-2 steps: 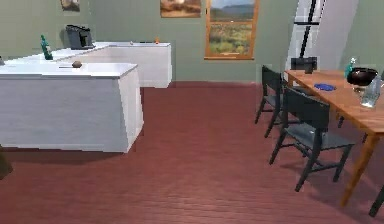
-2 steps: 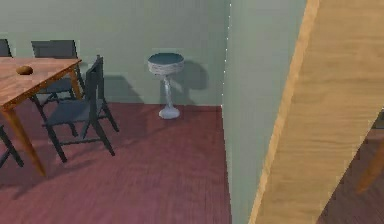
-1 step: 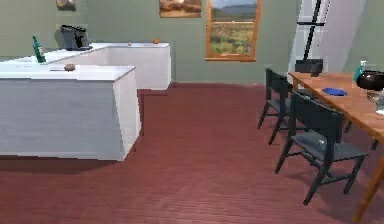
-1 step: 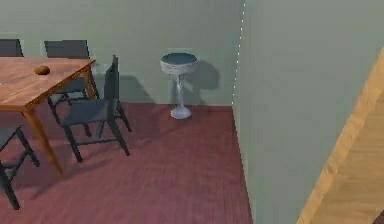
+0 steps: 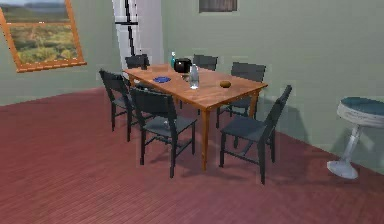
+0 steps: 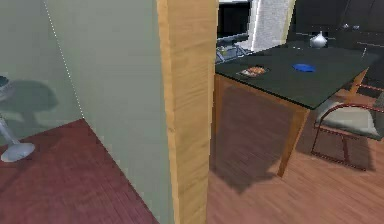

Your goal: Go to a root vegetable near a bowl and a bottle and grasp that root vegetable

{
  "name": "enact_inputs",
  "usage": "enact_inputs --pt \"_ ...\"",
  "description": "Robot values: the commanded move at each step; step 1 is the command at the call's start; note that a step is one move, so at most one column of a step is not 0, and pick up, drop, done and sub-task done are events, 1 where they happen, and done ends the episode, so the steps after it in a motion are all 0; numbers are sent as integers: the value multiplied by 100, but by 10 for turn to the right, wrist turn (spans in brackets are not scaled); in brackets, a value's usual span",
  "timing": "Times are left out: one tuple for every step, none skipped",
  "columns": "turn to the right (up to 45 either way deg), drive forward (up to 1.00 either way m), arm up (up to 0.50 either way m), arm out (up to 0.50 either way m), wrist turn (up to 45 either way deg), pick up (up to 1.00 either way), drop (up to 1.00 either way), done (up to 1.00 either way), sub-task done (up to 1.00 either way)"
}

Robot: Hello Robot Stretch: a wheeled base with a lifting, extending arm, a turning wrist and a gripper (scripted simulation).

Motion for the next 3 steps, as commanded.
enact_inputs --pt "150 0 0 0 0 0 0 0 0" --pt "0 100 0 0 0 0 0 0 0" --pt "0 20 0 0 0 0 0 0 0"
